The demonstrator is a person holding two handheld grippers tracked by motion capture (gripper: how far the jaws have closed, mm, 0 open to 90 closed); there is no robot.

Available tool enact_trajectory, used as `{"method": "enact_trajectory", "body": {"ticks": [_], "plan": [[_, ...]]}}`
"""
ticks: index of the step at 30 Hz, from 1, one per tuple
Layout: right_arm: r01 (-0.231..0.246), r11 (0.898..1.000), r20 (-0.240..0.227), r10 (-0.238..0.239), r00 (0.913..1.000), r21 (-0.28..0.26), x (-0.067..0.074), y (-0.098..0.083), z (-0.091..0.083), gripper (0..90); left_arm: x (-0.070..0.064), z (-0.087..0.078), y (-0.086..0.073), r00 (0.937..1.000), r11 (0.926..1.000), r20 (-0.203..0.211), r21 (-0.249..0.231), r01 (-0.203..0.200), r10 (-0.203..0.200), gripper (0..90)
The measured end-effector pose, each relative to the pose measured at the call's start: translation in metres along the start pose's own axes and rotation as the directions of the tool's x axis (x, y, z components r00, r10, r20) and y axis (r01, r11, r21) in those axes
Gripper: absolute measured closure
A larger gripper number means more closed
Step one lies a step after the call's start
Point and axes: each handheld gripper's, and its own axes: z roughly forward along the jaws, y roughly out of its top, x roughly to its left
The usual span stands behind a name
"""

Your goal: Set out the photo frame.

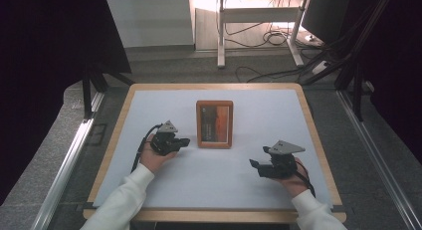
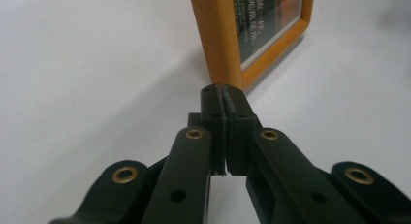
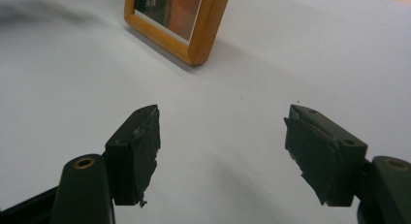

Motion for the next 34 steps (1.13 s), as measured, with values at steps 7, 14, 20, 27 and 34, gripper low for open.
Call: {"method": "enact_trajectory", "body": {"ticks": [7, 14, 20, 27, 34], "plan": [[0.017, 1.0, 0.024, -0.017, 0.9996, 0.003, 0.001, -0.003, 0.0, 28.7, -0.015, -0.012, -0.015, 0.9999, 1.0, -0.012, -0.002, -0.005, 0.005, 54.8], [0.002, 1.0, 0.038, -0.001, 0.9993, 0.0, -0.004, -0.006, 0.001, 28.2, -0.022, -0.025, -0.026, 0.9993, 1.0, -0.037, -0.001, -0.008, 0.008, 34.5], [-0.02, 1.0, 0.035, 0.02, 0.9992, -0.008, -0.008, -0.008, 0.002, 28.1, -0.019, -0.033, -0.031, 0.9992, 0.9993, -0.03, -0.024, 0.027, -0.028, 32.3], [-0.022, 1.0, 0.036, 0.023, 0.9991, -0.012, -0.009, -0.008, 0.002, 27.7, -0.017, -0.031, -0.031, 0.9991, 0.9995, -0.028, -0.012, 0.031, -0.031, 31.8], [-0.03, 0.999, 0.041, 0.031, 0.9987, -0.032, -0.01, -0.008, 0.0, 26.4, -0.015, -0.028, -0.031, 0.9985, 0.9987, -0.025, -0.018, 0.048, -0.049, 31.0]]}}
